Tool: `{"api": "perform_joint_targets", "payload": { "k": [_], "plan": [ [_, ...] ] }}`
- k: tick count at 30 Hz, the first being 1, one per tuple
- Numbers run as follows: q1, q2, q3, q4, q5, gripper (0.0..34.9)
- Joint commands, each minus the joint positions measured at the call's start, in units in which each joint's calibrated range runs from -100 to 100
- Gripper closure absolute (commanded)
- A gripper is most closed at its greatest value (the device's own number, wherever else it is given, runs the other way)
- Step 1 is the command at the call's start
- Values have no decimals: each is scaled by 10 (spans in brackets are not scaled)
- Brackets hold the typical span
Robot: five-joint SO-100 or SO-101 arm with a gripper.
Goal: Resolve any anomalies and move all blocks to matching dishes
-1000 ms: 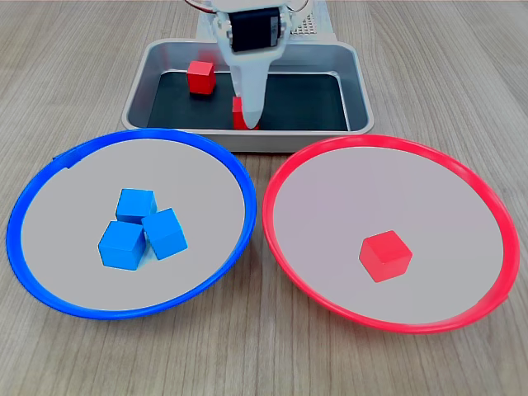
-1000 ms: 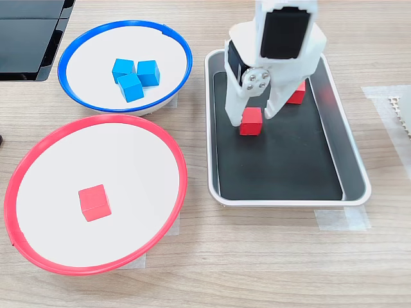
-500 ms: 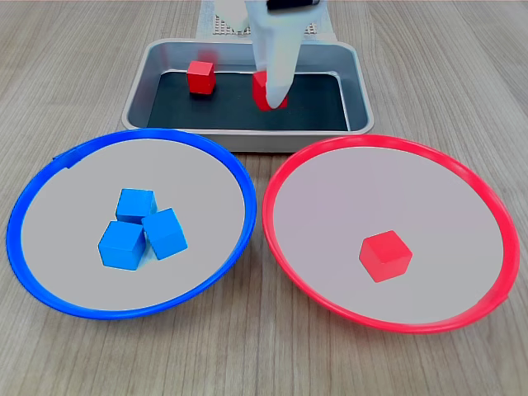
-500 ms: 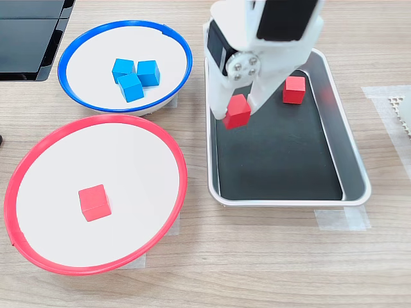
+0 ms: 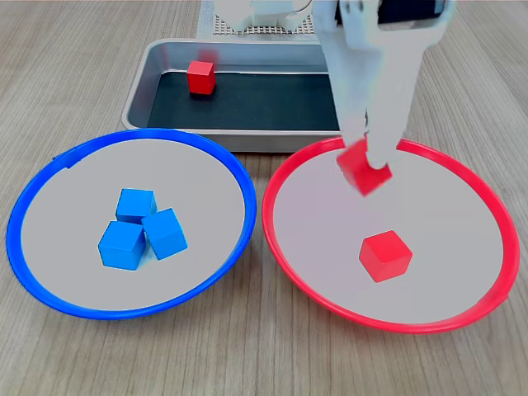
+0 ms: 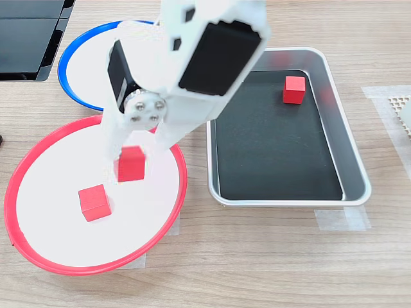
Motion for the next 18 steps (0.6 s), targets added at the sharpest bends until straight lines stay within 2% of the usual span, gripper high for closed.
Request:
{"api": "perform_joint_targets", "payload": {
  "k": [1,3,5,9,12,14,15,18],
  "plan": [
    [-5,-12,2,-9,4,193],
    [-5,-21,2,9,5,176],
    [-1,-35,-2,43,9,182],
    [27,-84,-10,176,39,185],
    [95,-148,40,286,91,186],
    [132,-178,84,302,120,186],
    [170,-206,135,304,152,183],
    [236,-255,232,269,207,176]
  ]
}}
